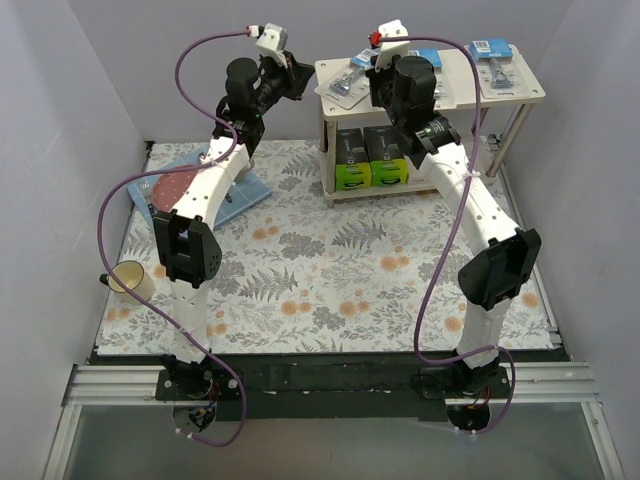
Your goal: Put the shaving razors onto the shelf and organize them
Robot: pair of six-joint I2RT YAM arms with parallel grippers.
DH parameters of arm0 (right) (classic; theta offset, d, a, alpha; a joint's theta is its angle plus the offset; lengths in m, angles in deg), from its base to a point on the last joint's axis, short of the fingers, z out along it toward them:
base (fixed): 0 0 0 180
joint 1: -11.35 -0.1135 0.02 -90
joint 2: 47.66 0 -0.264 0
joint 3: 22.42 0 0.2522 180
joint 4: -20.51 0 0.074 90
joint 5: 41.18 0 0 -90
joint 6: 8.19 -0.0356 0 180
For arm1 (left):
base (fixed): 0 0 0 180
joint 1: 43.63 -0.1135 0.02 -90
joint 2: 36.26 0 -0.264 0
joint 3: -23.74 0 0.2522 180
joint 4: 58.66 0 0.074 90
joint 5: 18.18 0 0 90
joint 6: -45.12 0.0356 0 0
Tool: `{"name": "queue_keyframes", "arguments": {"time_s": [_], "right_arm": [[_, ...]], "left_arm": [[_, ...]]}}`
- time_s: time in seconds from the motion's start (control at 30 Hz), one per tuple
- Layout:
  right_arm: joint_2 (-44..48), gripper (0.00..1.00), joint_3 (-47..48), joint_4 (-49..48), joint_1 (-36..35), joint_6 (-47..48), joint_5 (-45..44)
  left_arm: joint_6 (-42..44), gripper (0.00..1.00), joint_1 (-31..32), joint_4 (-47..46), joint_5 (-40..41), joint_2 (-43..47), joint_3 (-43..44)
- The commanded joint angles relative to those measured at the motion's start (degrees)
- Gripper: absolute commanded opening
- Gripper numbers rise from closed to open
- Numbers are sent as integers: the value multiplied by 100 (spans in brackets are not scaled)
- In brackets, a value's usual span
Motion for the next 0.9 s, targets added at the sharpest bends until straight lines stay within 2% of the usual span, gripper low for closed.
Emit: {"name": "queue_keyframes", "arguments": {"time_s": [0.0,0.33,0.87], "right_arm": [[221,1,-157,-250,-13,202,-205],[344,1,-527,-215,57,307,-275],[133,1,-554,-118,329,255,23]], "left_arm": [[-22,0,15,-40,-152,66,-113],[-4,0,42,-67,-240,40,-237],[58,0,279,21,-416,241,-667]]}}
